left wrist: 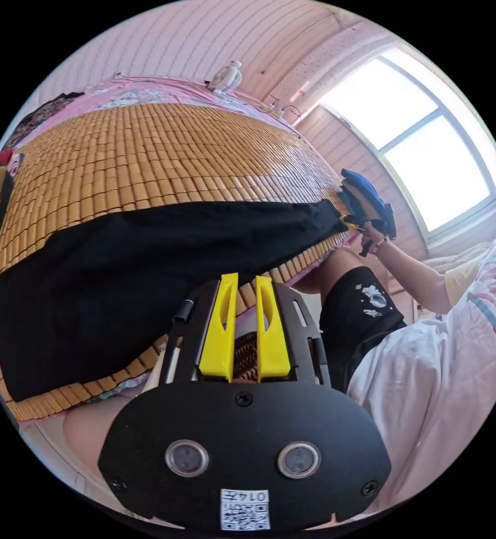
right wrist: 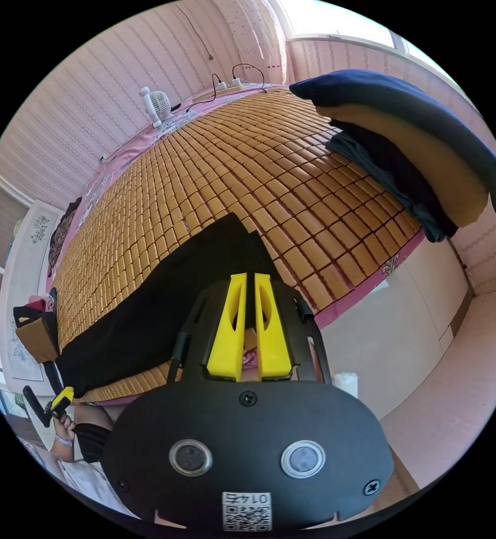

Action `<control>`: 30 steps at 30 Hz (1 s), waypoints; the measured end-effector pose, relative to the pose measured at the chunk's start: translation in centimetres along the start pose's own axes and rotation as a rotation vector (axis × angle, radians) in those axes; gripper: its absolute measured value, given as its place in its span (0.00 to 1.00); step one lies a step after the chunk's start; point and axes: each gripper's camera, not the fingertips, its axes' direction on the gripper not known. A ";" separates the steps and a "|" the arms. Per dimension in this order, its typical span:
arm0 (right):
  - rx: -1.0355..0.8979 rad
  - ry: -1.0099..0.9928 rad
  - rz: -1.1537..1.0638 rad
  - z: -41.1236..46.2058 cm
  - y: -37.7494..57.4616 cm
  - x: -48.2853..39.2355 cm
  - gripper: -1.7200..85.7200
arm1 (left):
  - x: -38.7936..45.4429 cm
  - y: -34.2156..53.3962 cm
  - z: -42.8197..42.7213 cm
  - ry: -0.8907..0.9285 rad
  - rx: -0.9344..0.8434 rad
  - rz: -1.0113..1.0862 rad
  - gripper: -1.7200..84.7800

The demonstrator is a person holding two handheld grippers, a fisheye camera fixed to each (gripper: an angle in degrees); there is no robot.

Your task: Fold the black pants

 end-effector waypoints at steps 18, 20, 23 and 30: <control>0.044 0.171 0.038 -2.1 0.2 -4.2 0.05 | 0.7 -2.2 6.4 -0.001 -0.042 0.092 0.09; 0.108 0.241 0.022 -2.8 -0.5 -5.7 0.05 | 0.8 -2.5 7.5 -0.026 -0.063 0.111 0.09; 0.113 0.227 -0.061 -1.9 -2.3 -8.6 0.04 | 1.1 -3.2 9.9 -0.105 -0.104 0.133 0.10; -0.012 0.290 -0.251 4.3 -4.3 -14.8 0.01 | 1.5 -3.4 14.1 -0.253 -0.140 0.149 0.11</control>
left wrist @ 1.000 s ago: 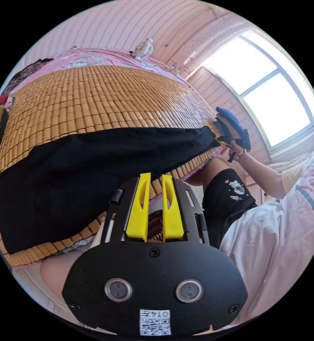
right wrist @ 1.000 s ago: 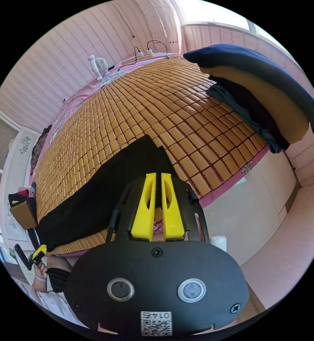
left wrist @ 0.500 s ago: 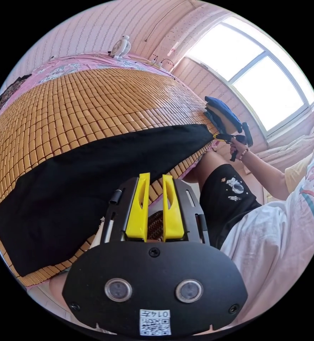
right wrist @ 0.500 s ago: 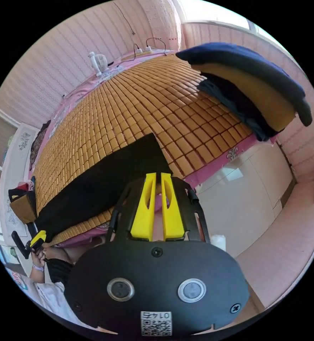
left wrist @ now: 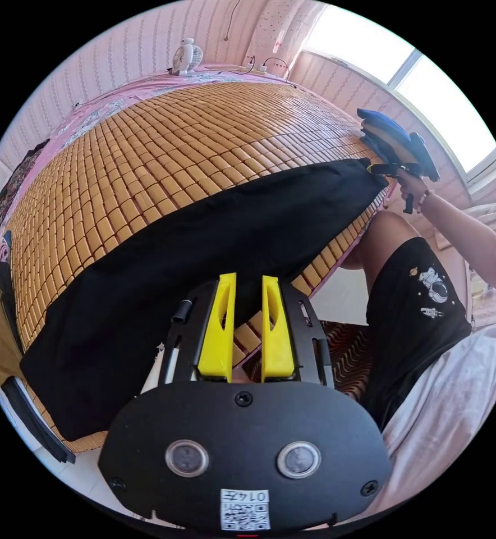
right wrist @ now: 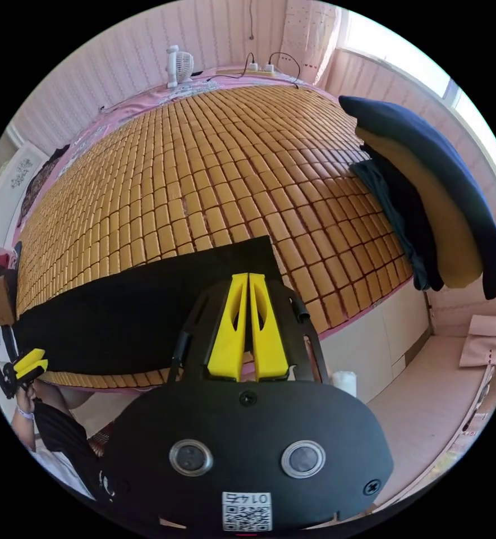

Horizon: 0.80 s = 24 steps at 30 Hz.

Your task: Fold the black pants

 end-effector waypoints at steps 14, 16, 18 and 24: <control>0.282 -0.034 0.190 -6.7 -1.9 -8.3 0.02 | 2.2 1.6 1.5 0.029 0.149 0.004 0.08; 0.339 -0.178 0.135 -8.2 -1.1 -12.1 0.02 | 3.4 1.3 2.1 0.016 0.186 0.017 0.07; 0.228 -0.360 -0.077 -7.9 -1.7 -19.7 0.02 | 4.3 0.9 3.3 0.029 0.164 0.042 0.06; -0.045 -0.398 -0.718 -6.2 -4.3 -39.8 0.02 | 7.8 1.0 6.4 -0.101 0.079 0.127 0.01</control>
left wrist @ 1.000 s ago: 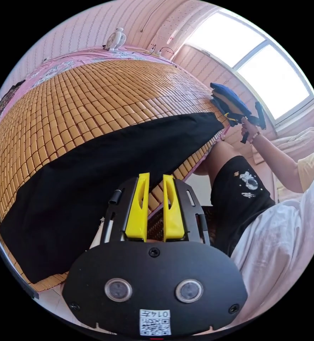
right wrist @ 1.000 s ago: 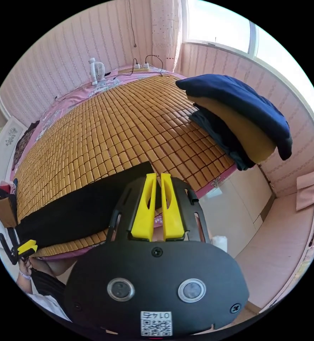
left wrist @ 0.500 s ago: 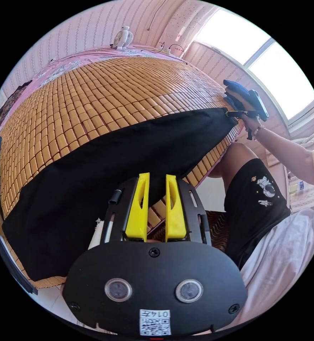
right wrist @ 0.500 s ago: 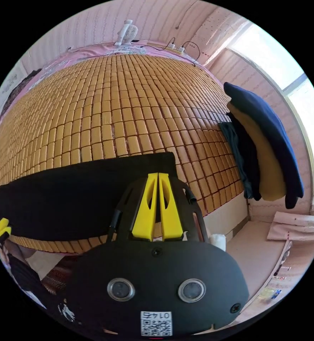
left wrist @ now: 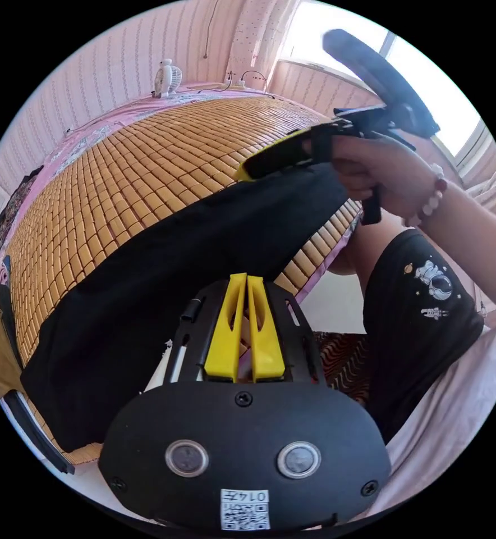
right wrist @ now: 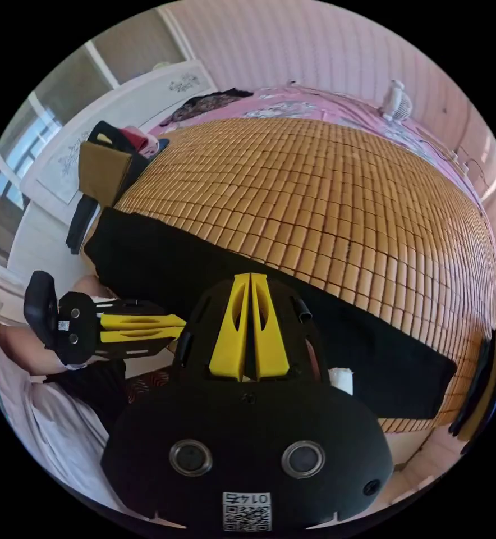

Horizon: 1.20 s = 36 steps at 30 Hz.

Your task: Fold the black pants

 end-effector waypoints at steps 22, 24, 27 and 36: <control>-0.539 0.270 -0.347 10.2 -14.2 -12.3 0.01 | 1.6 0.7 1.1 -0.003 -0.059 -0.028 0.01; -0.544 0.314 -0.374 10.7 -13.8 -13.5 0.01 | 1.9 0.9 0.5 -0.020 -0.073 -0.040 0.01; -0.534 0.400 -0.426 11.3 -12.7 -15.2 0.02 | 1.7 1.9 0.4 -0.010 -0.069 -0.097 0.01; -0.456 0.572 -0.637 11.0 -6.2 -17.8 0.01 | -1.2 4.2 -6.9 0.186 0.065 -0.296 0.01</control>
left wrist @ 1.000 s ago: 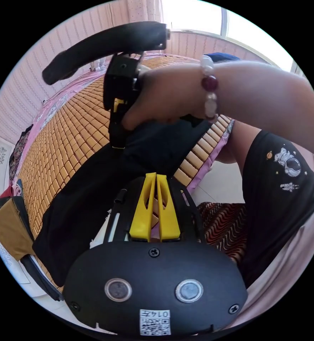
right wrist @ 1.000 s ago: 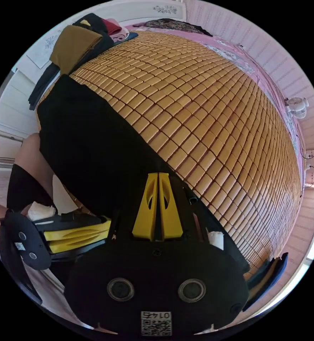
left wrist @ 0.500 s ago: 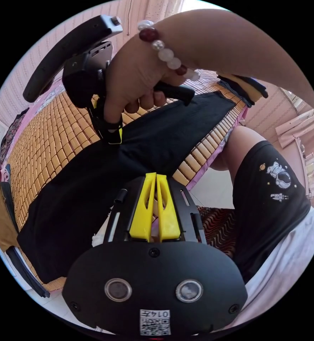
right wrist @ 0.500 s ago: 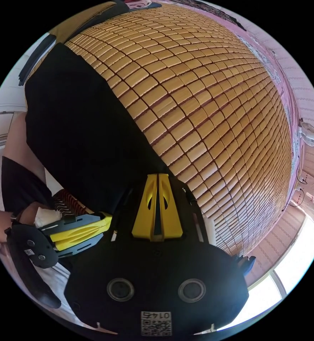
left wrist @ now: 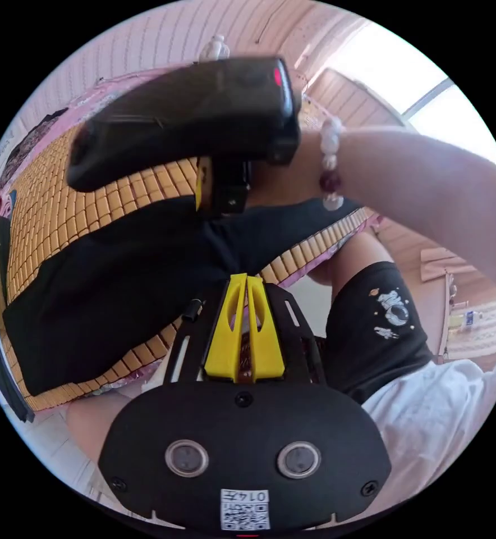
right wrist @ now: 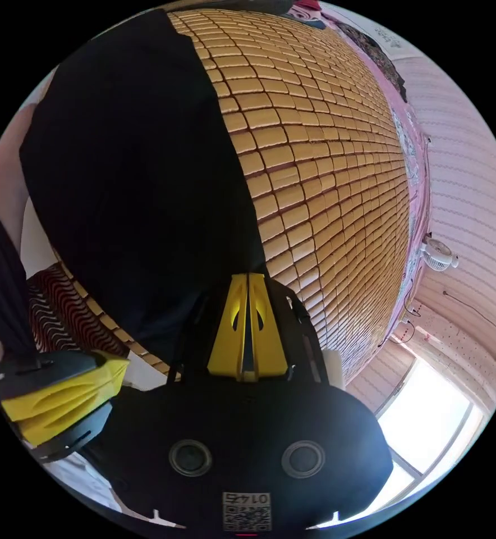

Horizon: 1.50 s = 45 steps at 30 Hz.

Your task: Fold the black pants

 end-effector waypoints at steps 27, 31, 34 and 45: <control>0.717 -0.315 1.005 3.9 49.0 -11.7 0.16 | 5.2 10.1 -11.0 0.010 0.327 0.104 0.06; 0.748 -0.291 1.065 4.8 52.7 -12.2 0.16 | 5.4 9.9 -10.6 0.009 0.298 0.092 0.06; 0.759 -0.251 1.135 6.5 55.9 -12.0 0.17 | 5.0 10.2 -10.4 -0.010 0.296 0.064 0.06; 0.461 -0.336 1.525 19.5 65.5 -8.4 0.20 | -0.6 7.1 -8.4 -0.041 0.187 -0.103 0.07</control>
